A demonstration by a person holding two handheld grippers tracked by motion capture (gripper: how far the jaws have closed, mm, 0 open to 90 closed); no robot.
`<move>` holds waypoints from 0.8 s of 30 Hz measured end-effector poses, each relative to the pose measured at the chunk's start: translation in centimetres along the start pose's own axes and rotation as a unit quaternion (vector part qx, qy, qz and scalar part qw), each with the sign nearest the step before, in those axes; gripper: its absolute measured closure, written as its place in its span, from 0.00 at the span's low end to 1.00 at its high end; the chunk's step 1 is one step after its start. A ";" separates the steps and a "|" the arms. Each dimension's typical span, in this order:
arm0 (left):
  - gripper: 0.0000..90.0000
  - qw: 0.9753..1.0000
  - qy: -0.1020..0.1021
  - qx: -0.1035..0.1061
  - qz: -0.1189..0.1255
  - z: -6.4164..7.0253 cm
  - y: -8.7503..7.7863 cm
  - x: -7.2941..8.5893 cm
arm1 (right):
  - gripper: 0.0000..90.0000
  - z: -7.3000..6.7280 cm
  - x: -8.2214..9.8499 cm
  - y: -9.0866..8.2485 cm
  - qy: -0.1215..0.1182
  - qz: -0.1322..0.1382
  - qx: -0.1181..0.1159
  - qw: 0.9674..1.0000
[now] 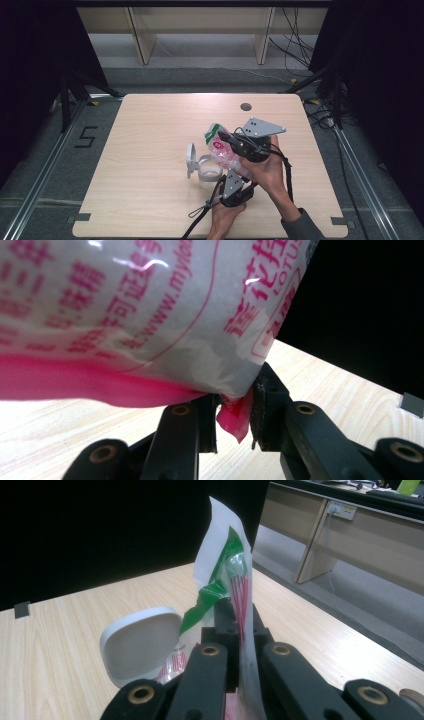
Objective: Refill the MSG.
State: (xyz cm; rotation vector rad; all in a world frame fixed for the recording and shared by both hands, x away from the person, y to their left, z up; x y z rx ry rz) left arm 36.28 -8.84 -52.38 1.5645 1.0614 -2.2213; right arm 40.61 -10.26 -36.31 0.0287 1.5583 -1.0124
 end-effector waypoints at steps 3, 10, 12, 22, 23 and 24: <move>0.83 1.000 0.002 -0.001 -0.004 -0.1 0.1 0.0 | 1.00 -0.1 0.0 0.3 -0.003 -0.006 0.000 1.000; 0.83 1.000 0.000 0.002 -0.002 -0.1 0.2 0.0 | 1.00 -0.3 -0.1 0.7 -0.009 -0.012 -0.002 1.000; 0.83 1.000 -0.003 0.007 0.002 0.0 0.3 0.0 | 1.00 -0.4 -0.1 0.8 -0.015 -0.014 0.002 1.000; 0.83 1.000 -0.002 0.008 0.002 0.1 0.4 -0.1 | 1.00 -0.9 -0.1 1.5 -0.022 -0.023 0.008 0.999; 0.83 1.000 -0.004 0.009 0.001 0.1 0.4 0.0 | 1.00 -0.7 -0.1 1.5 -0.031 -0.025 0.012 0.999; 0.83 1.000 -0.003 0.005 -0.004 0.0 0.4 0.0 | 1.00 -0.9 0.0 1.6 -0.023 -0.029 0.005 0.999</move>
Point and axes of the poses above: each handheld gripper's, and its own axes: y roughly forward along the jaws, x roughly out of its underside, z roughly to its right, the point moved 5 cm from there along y, roughly forward along the jaws, and after that the axes turned 15 degrees about -z, right-handed, at the moved point
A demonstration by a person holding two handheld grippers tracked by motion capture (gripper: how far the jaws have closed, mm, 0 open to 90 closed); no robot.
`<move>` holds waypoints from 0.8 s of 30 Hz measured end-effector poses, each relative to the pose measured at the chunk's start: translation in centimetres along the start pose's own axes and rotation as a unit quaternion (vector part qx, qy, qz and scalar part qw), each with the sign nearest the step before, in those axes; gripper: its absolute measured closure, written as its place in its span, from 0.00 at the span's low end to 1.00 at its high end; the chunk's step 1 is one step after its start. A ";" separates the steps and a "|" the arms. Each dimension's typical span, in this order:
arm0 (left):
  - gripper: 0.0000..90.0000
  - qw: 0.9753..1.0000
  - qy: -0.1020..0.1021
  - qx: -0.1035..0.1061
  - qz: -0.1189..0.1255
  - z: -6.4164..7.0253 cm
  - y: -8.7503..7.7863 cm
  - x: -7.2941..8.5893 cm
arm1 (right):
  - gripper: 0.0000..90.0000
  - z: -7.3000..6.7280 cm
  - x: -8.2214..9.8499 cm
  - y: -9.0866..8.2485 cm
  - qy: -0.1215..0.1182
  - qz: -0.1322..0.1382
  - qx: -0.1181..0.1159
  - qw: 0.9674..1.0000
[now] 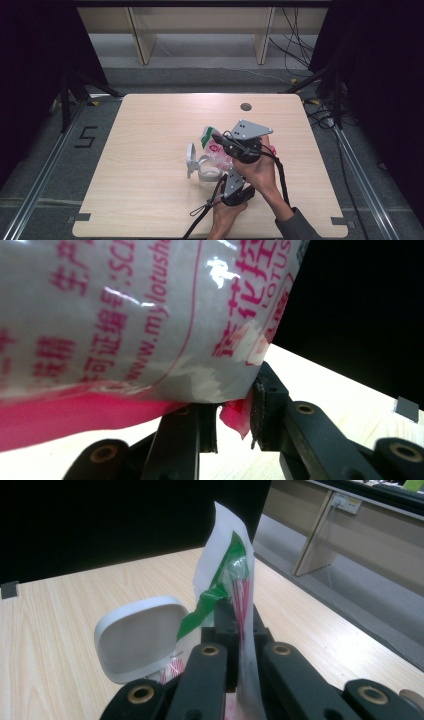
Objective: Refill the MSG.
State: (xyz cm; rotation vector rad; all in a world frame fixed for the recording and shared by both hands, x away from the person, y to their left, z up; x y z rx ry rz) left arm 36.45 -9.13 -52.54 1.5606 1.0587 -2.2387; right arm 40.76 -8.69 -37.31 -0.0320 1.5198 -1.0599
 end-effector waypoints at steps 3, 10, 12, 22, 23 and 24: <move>0.83 1.000 0.002 0.006 0.007 0.0 0.0 -0.1 | 1.00 -0.1 -0.1 0.0 0.001 0.007 0.007 1.000; 0.83 1.000 -0.001 0.009 0.009 0.0 0.2 -0.1 | 1.00 0.0 0.0 0.1 -0.007 0.002 0.009 1.000; 0.83 1.000 -0.001 0.010 0.007 0.0 0.2 -0.1 | 1.00 -0.2 0.0 0.2 0.000 -0.001 0.000 1.000; 0.83 1.000 -0.008 0.015 0.010 0.1 0.2 -0.2 | 1.00 -0.3 0.0 0.5 -0.005 -0.003 -0.001 1.000; 0.83 1.000 -0.007 0.013 0.010 0.0 0.2 -0.2 | 1.00 -0.4 0.0 0.5 0.000 -0.004 -0.003 1.000; 0.83 1.000 -0.007 0.013 0.009 0.0 0.2 -0.2 | 1.00 -0.4 0.0 0.6 -0.010 -0.003 0.003 1.000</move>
Point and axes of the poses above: each handheld gripper's, and its own axes: y roughly forward along the jaws, x roughly out of its underside, z roughly to its right, the point moved 5 cm from there along y, roughly forward along the jaws, and after that the axes turned 15 degrees about -z, right-handed, at the moved point
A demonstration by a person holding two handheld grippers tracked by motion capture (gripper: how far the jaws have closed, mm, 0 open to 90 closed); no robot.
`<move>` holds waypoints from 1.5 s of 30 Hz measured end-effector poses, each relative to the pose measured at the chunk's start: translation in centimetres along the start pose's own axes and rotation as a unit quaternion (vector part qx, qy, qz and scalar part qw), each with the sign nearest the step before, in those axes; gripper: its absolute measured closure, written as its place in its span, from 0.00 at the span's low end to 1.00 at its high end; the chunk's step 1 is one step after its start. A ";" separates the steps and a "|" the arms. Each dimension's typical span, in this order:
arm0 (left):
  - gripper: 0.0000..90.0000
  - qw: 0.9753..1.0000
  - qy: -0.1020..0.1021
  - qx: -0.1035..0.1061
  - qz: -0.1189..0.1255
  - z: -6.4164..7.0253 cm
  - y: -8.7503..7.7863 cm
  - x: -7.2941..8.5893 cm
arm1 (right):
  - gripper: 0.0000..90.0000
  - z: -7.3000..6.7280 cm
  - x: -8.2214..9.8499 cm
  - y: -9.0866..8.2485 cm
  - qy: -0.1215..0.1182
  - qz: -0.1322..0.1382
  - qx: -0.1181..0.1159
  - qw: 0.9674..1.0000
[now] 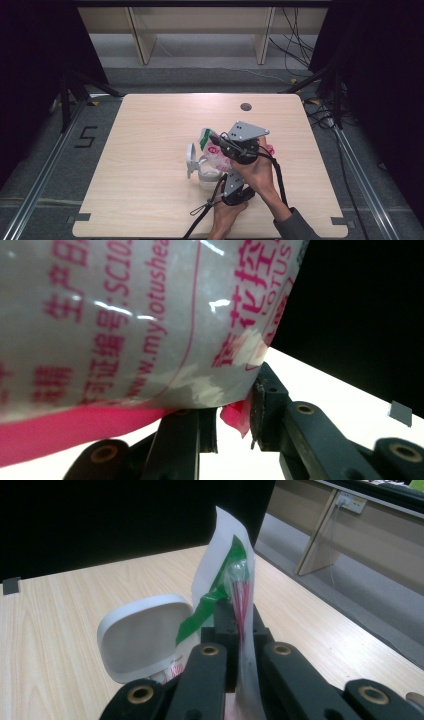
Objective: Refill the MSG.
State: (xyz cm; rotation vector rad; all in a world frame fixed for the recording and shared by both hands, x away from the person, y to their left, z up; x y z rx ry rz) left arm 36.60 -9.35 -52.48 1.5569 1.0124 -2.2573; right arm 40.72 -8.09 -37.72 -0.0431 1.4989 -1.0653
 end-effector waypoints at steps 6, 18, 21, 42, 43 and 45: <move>0.83 1.000 -0.001 0.001 0.004 0.0 0.0 -0.1 | 1.00 -0.2 -0.1 0.0 0.002 0.003 0.001 1.000; 0.83 1.000 -0.002 0.003 0.002 0.0 0.0 0.0 | 1.00 -0.4 0.0 0.4 -0.005 -0.001 0.000 1.000; 0.83 1.000 -0.001 0.003 0.006 0.0 -0.1 -0.2 | 1.00 -0.5 -0.1 0.2 -0.003 0.003 -0.005 1.000; 0.83 1.000 0.001 0.006 0.005 0.2 -0.1 -0.2 | 1.00 -0.5 0.0 0.4 -0.001 -0.001 -0.007 1.000; 0.83 1.000 0.000 0.006 0.006 0.2 -0.1 -0.2 | 1.00 -0.5 0.0 0.4 0.000 0.002 -0.007 1.000; 0.83 1.000 0.003 0.004 0.008 0.2 -0.1 -0.2 | 1.00 -0.5 -0.1 0.1 0.002 0.001 -0.013 1.000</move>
Point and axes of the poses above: each handheld gripper's, and its own axes: y roughly forward along the jaws, x roughly out of its underside, z roughly to its right, the point moved 5 cm from there along y, roughly forward along the jaws, and after that the axes turned 15 degrees about -z, right-handed, at the moved point
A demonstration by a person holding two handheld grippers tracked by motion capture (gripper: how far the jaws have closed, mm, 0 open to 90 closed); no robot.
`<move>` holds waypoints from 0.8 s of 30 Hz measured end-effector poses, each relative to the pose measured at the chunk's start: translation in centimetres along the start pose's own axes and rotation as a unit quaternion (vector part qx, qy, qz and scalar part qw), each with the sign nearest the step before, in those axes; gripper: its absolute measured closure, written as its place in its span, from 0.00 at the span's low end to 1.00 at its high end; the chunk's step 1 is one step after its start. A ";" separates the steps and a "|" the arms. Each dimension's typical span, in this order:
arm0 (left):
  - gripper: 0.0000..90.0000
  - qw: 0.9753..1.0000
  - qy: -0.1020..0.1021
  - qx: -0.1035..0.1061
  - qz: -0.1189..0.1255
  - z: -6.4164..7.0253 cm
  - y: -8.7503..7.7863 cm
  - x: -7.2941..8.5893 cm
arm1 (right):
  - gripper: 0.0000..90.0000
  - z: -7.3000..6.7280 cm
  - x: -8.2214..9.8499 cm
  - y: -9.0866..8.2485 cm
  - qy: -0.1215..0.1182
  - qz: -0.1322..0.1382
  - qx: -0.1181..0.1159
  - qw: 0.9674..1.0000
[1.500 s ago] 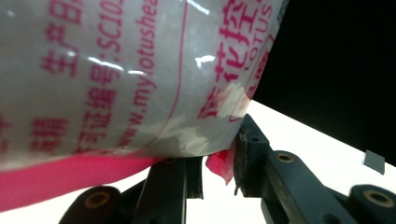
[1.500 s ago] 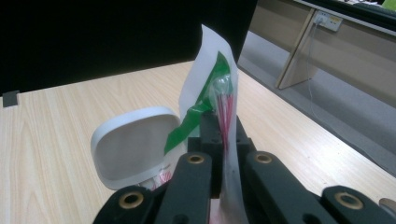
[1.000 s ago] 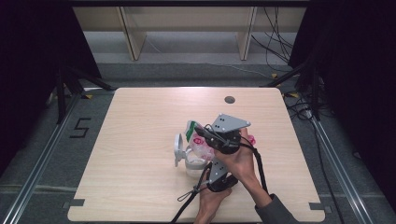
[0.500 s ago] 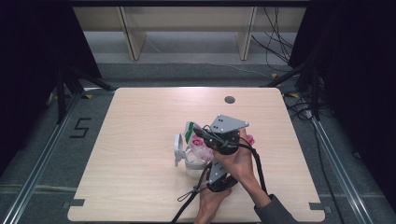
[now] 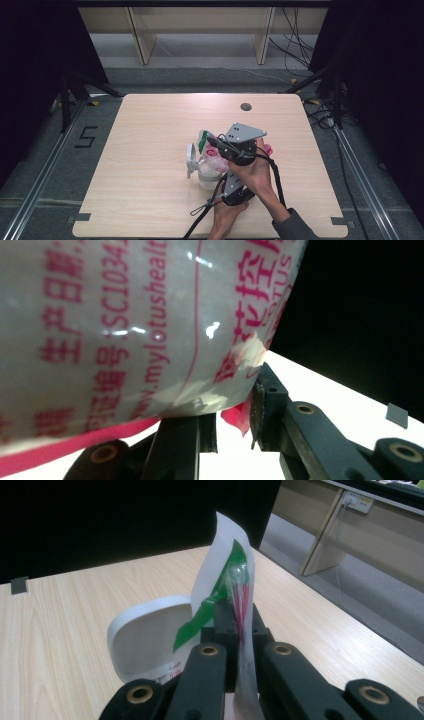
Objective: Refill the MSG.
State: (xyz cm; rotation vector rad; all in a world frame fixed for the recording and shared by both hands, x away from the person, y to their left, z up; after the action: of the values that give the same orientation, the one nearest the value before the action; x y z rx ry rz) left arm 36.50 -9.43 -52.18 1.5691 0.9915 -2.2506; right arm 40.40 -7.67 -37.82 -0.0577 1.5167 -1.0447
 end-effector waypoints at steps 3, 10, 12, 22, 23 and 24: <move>0.83 1.000 -0.001 0.001 0.000 0.0 0.1 0.0 | 1.00 0.0 0.0 0.0 0.002 -0.001 0.000 1.000; 0.83 1.000 -0.001 0.002 0.000 0.0 0.0 0.0 | 1.00 0.0 -0.1 0.1 -0.007 0.005 0.010 1.000; 0.83 1.000 0.000 0.001 0.000 0.0 0.0 0.0 | 1.00 -0.1 0.0 0.2 -0.003 0.001 0.007 1.000; 0.83 1.000 0.000 0.003 0.000 0.1 0.0 -0.1 | 1.00 0.1 -0.2 0.2 -0.013 0.002 0.009 1.000; 0.83 0.999 -0.035 0.018 0.032 0.7 0.4 -0.4 | 1.00 0.0 -0.1 0.3 -0.009 -0.001 0.006 1.000; 0.83 0.999 -0.028 0.013 0.030 0.6 0.4 -0.4 | 1.00 -0.1 0.0 0.4 -0.009 -0.007 0.002 1.000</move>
State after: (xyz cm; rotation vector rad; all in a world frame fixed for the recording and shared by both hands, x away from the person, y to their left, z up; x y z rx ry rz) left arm 36.43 -10.13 -51.90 1.5162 0.8913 -2.2637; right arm 40.54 -7.39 -38.02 -0.0747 1.4999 -1.0549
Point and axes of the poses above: each handheld gripper's, and its own axes: y roughly forward along the jaws, x roughly out of its underside, z roughly to its right, the point moved 5 cm from there along y, roughly forward along the jaws, and after that the axes turned 15 degrees about -z, right-handed, at the moved point
